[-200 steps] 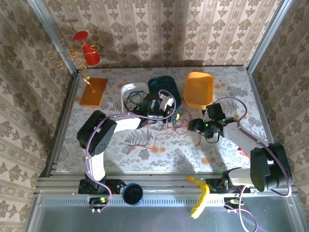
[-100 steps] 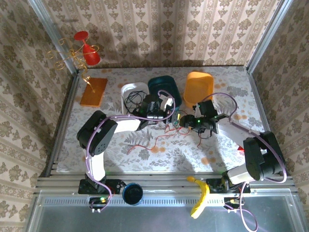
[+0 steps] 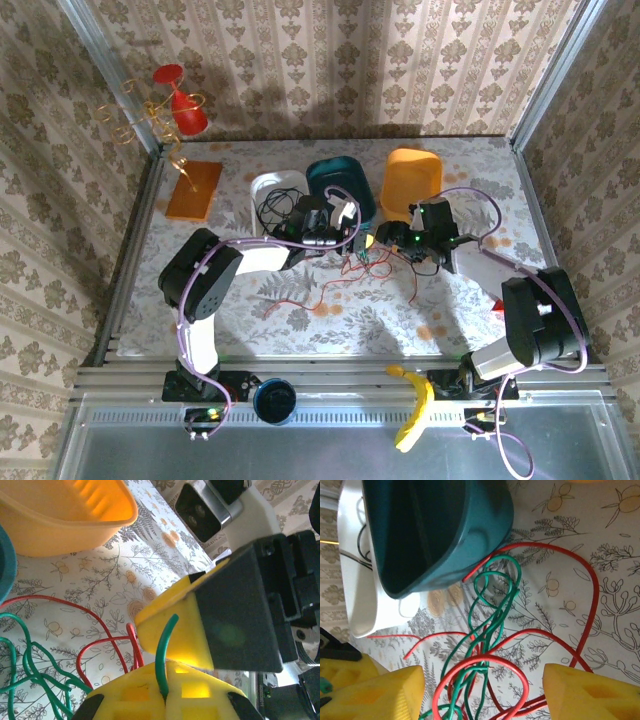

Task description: Untangle the cables

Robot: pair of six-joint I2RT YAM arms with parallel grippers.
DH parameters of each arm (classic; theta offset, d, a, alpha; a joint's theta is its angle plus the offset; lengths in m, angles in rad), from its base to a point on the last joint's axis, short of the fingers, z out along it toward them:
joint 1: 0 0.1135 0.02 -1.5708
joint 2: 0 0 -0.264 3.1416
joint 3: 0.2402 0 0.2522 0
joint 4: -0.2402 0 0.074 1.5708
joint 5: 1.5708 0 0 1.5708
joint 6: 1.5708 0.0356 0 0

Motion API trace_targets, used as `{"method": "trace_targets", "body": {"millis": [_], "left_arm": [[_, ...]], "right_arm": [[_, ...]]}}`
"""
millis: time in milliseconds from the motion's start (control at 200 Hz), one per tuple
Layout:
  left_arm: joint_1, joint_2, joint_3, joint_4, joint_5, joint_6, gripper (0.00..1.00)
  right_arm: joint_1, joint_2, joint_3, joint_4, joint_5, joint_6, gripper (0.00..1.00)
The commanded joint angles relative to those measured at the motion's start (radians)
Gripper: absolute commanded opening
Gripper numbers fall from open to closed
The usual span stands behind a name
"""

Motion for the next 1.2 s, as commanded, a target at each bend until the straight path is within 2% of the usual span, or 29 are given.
{"method": "trace_targets", "body": {"millis": [0, 195, 380, 470, 510, 645, 690, 735, 930, 1095, 1195], "left_arm": [[0.002, -0.019, -0.009, 0.003, 0.031, 0.014, 0.00], [0.002, -0.012, -0.006, 0.016, 0.037, 0.014, 0.00], [0.001, -0.003, -0.006, 0.040, 0.030, 0.009, 0.00], [-0.001, -0.002, -0.001, 0.043, 0.026, 0.009, 0.00], [-0.001, -0.004, 0.002, 0.043, 0.023, 0.009, 0.00], [-0.003, -0.032, 0.008, 0.038, 0.000, 0.012, 0.00], [-0.003, -0.056, 0.005, 0.031, -0.020, 0.015, 0.00], [-0.006, -0.093, -0.003, 0.019, -0.044, 0.022, 0.00], [-0.015, -0.317, -0.029, -0.120, -0.183, 0.118, 0.00], [0.023, -0.519, -0.071, -0.246, -0.319, 0.166, 0.00], [0.063, -0.601, -0.094, -0.265, -0.321, 0.149, 0.00]], "right_arm": [[-0.010, 0.018, -0.005, 0.041, -0.033, 0.042, 0.65], [0.004, 0.134, 0.080, -0.087, -0.084, 0.018, 0.65], [0.041, 0.234, 0.094, -0.077, -0.181, 0.018, 0.63], [0.059, 0.279, 0.117, -0.091, -0.220, 0.018, 0.59], [0.070, 0.295, 0.124, -0.094, -0.228, 0.018, 0.53], [0.085, 0.311, 0.136, -0.149, -0.165, 0.021, 0.14], [0.082, 0.301, 0.136, -0.188, -0.118, 0.011, 0.05], [0.077, 0.290, 0.136, -0.226, -0.064, 0.003, 0.00], [0.042, 0.231, 0.087, -0.307, 0.108, 0.008, 0.00], [-0.019, 0.192, -0.001, -0.263, 0.115, 0.050, 0.00], [-0.045, 0.182, -0.037, -0.245, 0.110, 0.062, 0.00]]}}
